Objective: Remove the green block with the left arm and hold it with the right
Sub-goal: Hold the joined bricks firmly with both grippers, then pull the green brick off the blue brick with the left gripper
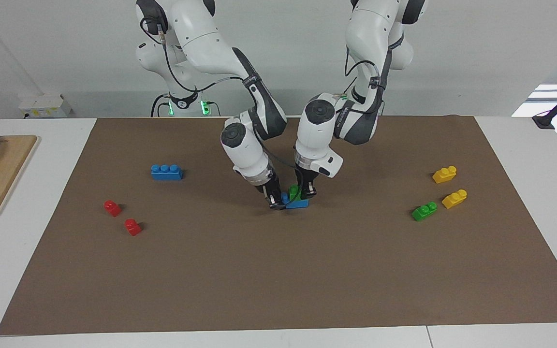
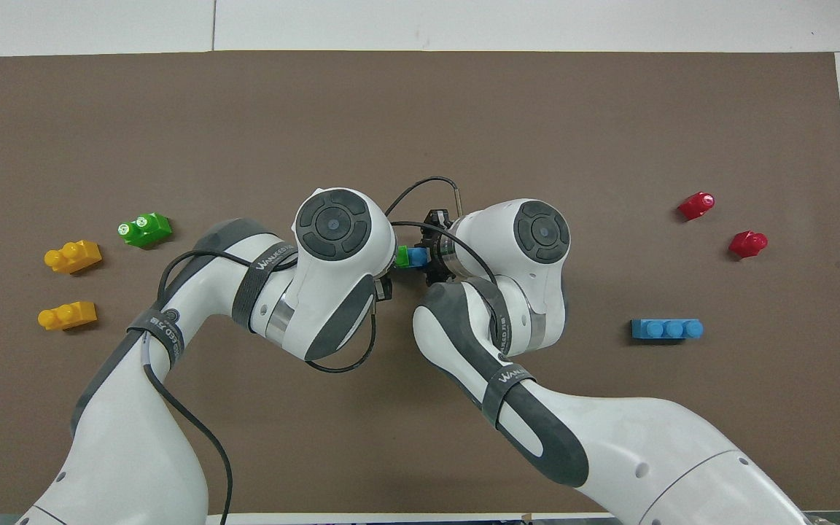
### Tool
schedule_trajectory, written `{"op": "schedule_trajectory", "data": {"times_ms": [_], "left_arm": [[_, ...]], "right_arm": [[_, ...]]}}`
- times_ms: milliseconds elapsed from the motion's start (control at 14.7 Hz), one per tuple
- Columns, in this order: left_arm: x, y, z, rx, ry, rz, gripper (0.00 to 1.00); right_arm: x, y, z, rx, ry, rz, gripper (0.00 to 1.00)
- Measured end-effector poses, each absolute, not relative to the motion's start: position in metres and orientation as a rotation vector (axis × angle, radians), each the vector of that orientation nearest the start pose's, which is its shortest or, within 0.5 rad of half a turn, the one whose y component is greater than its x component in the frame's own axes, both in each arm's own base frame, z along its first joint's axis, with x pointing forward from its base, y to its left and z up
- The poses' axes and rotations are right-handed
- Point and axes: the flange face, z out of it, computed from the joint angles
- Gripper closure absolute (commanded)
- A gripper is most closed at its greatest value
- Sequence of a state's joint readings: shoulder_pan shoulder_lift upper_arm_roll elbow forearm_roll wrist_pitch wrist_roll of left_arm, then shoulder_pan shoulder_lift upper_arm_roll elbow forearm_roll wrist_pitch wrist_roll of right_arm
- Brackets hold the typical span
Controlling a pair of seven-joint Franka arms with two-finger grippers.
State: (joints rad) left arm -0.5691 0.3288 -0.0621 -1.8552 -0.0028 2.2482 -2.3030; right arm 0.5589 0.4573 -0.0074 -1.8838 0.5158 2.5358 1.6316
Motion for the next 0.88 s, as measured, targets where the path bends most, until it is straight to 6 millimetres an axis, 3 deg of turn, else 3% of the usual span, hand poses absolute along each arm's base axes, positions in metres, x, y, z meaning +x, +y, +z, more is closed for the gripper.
{"op": "schedule_trajectory", "data": {"times_ms": [611,882], "left_arm": [[0.515,-0.373,0.354,2.071,2.272,-0.021,0.84],[0.515,-0.362,0.385,2.062,2.273,-0.021,0.84]], "right_arm": [[0.559,0.338,0.283,-2.079,1.885,0.289,1.0],[0.56,0.336,0.283,-2.076,1.888,0.287,1.0]]}}
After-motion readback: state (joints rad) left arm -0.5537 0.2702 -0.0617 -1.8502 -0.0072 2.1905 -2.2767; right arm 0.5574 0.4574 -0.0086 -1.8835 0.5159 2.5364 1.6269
